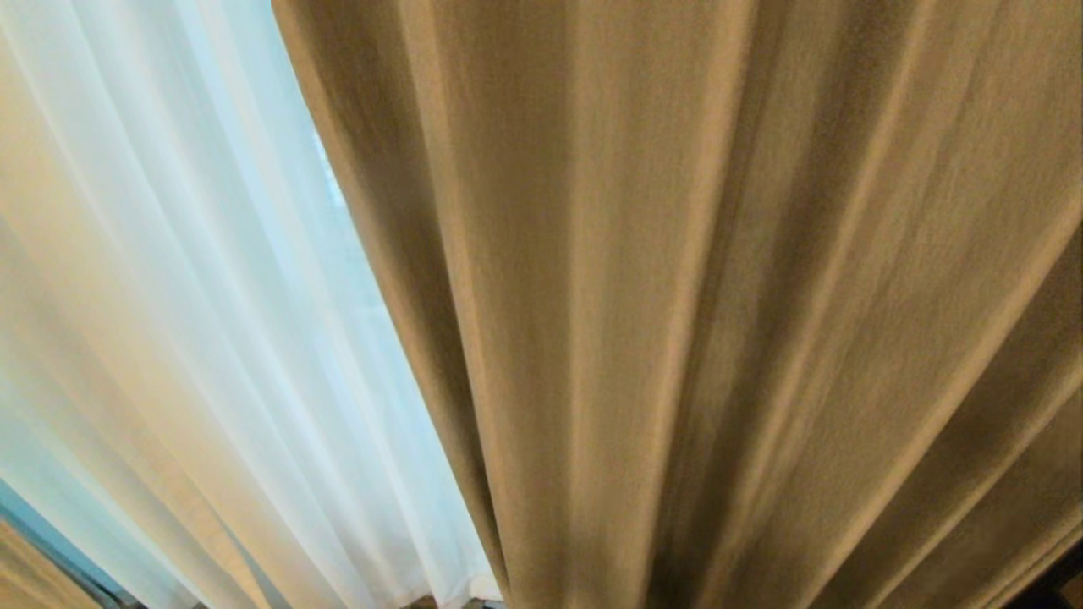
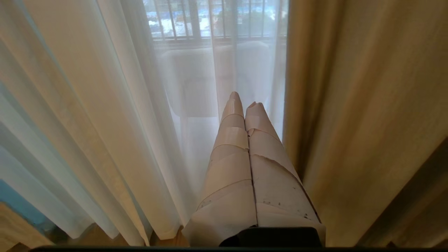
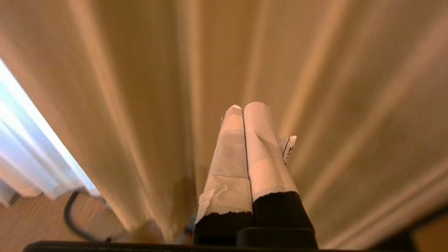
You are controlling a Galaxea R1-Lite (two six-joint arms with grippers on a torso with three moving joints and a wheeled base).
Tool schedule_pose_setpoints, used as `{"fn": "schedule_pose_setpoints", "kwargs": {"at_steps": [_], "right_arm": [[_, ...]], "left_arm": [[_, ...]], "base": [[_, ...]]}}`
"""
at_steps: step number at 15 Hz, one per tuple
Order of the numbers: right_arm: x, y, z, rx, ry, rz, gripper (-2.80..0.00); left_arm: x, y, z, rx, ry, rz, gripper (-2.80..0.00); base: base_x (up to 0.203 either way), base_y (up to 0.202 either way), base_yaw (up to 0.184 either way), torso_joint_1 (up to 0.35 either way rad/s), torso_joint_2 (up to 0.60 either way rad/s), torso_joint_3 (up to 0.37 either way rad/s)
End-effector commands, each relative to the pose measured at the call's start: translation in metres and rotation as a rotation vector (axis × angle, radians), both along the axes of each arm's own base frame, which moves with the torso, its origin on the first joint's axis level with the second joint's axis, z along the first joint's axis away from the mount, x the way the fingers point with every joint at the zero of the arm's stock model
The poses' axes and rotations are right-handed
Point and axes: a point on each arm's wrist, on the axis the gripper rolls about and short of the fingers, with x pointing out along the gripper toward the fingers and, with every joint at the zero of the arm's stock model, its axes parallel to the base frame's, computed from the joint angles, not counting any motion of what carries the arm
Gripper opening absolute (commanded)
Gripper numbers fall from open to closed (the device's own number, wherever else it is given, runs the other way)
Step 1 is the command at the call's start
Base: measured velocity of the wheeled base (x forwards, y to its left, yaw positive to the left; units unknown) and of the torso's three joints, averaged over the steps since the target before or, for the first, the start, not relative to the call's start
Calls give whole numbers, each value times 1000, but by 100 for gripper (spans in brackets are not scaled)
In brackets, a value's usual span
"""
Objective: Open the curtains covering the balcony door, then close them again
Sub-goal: Close the outer curtains on both sides
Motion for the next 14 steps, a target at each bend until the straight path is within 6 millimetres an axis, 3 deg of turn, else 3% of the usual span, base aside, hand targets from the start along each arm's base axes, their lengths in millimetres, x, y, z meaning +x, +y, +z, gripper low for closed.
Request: {"fn": "schedule_pose_setpoints", "kwargs": {"at_steps": [1, 3, 7, 14], "right_arm": [[-14, -1, -10, 10, -35, -42, -280], [-18, 0, -21, 6, 32, -58, -280], [-30, 0, -29, 10, -50, -52, -280], [-31, 0, -30, 7, -68, -54, -280]], "left_arm": [[0, 0, 0, 0, -1, 0, -280], [0, 0, 0, 0, -1, 0, -280], [0, 0, 0, 0, -1, 0, -280], [0, 0, 0, 0, -1, 0, -280]], "base": [[0, 0, 0, 0, 0, 0], [0, 0, 0, 0, 0, 0], [0, 0, 0, 0, 0, 0], [0, 0, 0, 0, 0, 0]]}}
